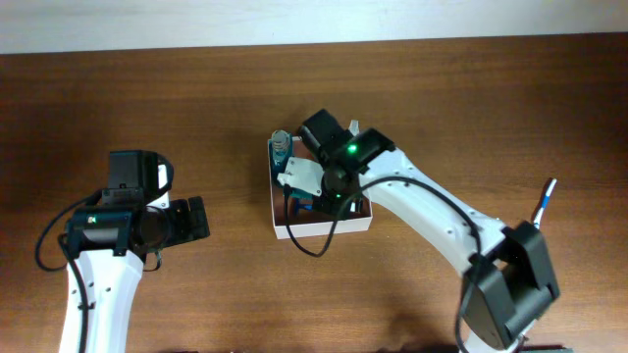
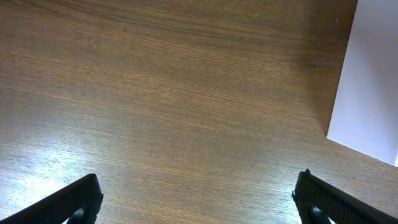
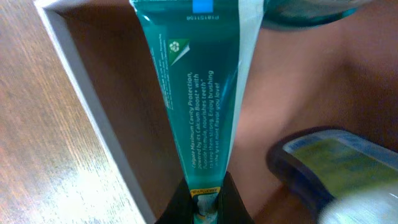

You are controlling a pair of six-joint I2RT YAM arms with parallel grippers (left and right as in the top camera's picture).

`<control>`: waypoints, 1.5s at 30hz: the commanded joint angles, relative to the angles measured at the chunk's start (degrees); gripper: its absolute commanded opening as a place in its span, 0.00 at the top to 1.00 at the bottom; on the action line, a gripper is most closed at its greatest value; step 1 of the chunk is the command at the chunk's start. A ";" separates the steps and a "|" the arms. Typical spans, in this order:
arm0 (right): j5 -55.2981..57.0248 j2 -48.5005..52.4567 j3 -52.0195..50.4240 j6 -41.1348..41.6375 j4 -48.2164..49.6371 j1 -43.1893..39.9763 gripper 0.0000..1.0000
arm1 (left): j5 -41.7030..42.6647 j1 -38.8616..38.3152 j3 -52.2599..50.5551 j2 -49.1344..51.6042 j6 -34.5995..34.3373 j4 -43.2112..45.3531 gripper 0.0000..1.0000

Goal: Pack container
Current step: 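Carry the toothpaste with the right gripper and release it in the box, then move the right gripper to the blue-white toothbrush and grasp it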

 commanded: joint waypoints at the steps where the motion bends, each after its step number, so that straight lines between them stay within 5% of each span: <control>1: -0.98 2.14 -0.22 -0.74 0.07 -0.04 0.96 | -0.61 0.24 -0.22 0.20 -0.50 -0.02 0.01; 10: -0.94 2.84 -0.20 -0.72 -0.46 -0.04 0.57 | -0.61 0.24 -0.22 0.20 -0.50 -0.04 0.00; 22: 17.00 -14.05 1.42 12.94 4.57 -2.58 0.57 | -0.61 0.24 -0.22 0.20 -0.50 -0.04 0.01; 25: 17.79 -20.85 1.42 21.77 6.16 -9.22 0.54 | -0.61 0.24 -0.22 0.20 -0.52 -0.04 0.01; 30: 15.02 -26.47 1.42 40.04 3.58 -28.98 0.27 | -0.61 0.24 -0.22 0.20 -0.50 -0.04 0.01; 36: 4.13 -22.14 0.48 40.89 -1.18 -53.22 0.25 | -0.61 0.24 -0.22 0.20 -0.50 -0.02 0.01; 45: 4.11 -6.80 -2.69 40.94 -2.16 -66.18 0.25 | -0.61 0.24 -0.22 0.20 -0.50 -0.04 0.01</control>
